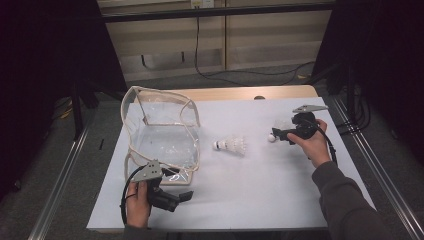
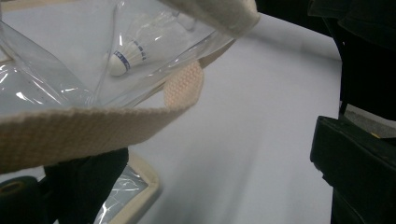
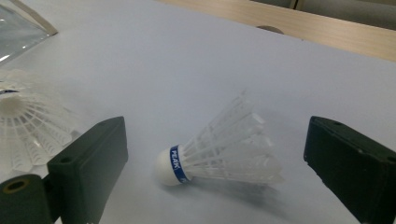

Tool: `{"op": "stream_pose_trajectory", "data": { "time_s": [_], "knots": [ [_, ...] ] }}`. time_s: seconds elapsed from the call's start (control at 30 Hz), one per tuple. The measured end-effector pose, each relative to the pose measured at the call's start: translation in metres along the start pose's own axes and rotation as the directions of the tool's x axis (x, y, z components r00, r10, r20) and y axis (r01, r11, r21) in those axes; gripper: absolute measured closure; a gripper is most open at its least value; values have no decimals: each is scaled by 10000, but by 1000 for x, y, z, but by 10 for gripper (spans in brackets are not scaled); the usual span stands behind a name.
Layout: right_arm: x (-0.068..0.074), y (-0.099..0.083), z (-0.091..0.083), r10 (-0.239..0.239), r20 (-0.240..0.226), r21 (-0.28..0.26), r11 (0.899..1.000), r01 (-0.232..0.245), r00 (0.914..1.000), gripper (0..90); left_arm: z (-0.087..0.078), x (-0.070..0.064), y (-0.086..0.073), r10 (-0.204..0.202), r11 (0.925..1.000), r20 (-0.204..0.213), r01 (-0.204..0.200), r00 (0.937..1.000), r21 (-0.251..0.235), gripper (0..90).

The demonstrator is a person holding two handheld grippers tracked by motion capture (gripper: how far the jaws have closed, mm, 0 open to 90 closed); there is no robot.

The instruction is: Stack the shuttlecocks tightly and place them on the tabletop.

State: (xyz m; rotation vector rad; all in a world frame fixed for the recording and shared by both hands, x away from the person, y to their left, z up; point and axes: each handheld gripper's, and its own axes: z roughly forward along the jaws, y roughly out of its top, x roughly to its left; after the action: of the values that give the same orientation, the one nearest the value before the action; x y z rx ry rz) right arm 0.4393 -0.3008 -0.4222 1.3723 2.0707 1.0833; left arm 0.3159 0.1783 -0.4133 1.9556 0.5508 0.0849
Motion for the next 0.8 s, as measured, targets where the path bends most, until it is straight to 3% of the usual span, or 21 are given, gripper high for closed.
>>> {"op": "stream_pose_trajectory", "data": {
  "time_s": [0.5, 0.8],
  "knots": [
    [-11, -5, 9, 176, 279, 162, 9997, -180, 9995, 78, 0, 0, 0, -21, 10000, -14, 21, 10000, -7, 44],
    [-7, -8, 15, 211, -197, 435, 9988, -202, 9996, 112, 0, 0, 0, 10, 10000, -17, -10, 10000, -10, 44]
  ]
}}
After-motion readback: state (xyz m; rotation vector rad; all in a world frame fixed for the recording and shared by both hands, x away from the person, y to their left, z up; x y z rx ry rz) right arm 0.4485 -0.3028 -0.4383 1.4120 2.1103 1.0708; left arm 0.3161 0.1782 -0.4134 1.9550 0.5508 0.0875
